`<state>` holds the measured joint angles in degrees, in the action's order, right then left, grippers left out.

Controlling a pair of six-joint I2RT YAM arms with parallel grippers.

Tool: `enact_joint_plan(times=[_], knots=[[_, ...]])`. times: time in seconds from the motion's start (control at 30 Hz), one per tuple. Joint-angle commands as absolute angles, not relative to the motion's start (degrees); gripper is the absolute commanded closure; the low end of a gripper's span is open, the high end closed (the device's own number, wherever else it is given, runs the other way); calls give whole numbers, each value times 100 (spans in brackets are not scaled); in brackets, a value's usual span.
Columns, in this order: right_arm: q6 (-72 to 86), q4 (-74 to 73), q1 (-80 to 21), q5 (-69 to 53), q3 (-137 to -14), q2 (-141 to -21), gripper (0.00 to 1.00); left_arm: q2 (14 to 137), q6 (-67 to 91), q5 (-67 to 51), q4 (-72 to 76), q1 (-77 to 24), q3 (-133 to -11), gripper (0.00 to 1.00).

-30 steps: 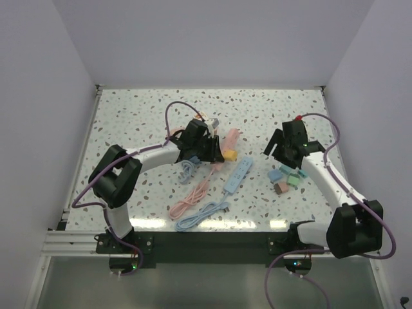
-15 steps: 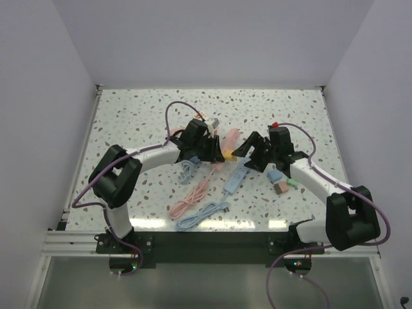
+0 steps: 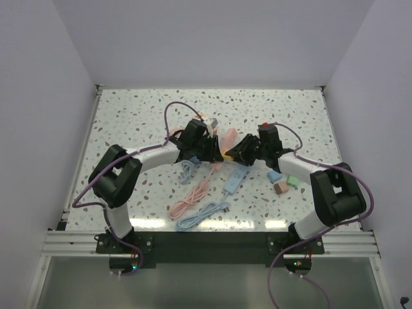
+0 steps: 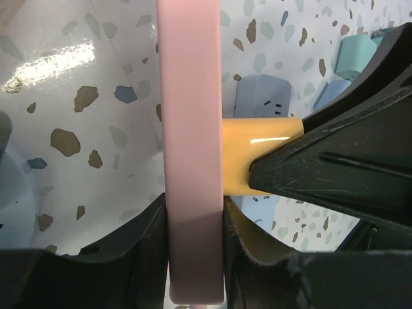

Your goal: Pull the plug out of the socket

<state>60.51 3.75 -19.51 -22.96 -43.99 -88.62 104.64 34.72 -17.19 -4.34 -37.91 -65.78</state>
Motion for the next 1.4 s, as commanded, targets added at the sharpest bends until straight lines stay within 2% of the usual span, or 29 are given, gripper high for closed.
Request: enact_joint_plan(times=[0.0,0.07,0.13,0.17,0.27,0.5,0.77,0.87,1.0,1.07,1.37], knots=[[6143,825,-1960,-2197,-4561,-9044,70,10055,3533,-1925,220,-3788,-6697,100],[6109,826,-1960,-2162,-4605,-9088,80,10072,3551,-1916,228,-3788,-6680,100],[6030,669,-1960,-2171,-4667,-9062,84,10107,3568,-1907,255,-3788,-6645,100],[5960,590,-1960,-2223,-4658,-8931,92,10099,3586,-1829,237,-3788,-6636,100],[5801,238,-1916,-2259,-4509,-8510,100,10151,3586,-1600,150,-3771,-6601,100],[5581,-1025,-1591,-2408,-3868,-6473,100,10388,3586,-1204,9,-3683,-6513,100],[5397,-2459,-1407,-1846,-3876,-5256,100,10670,3586,-1204,-255,-3665,-6794,100],[5204,-2942,-1380,-1162,-4060,-5220,100,10723,3577,-1379,-229,-3656,-6934,100],[4975,-4244,-1371,472,-4656,-5633,100,10784,3533,-1967,149,-3665,-6917,100],[4817,-4324,-1362,1191,-4746,-5835,100,10863,3507,-2389,325,-3700,-6847,100],[4597,-4561,-1196,2934,-5316,-7048,100,10907,3077,-2900,176,-3875,-5828,100]])
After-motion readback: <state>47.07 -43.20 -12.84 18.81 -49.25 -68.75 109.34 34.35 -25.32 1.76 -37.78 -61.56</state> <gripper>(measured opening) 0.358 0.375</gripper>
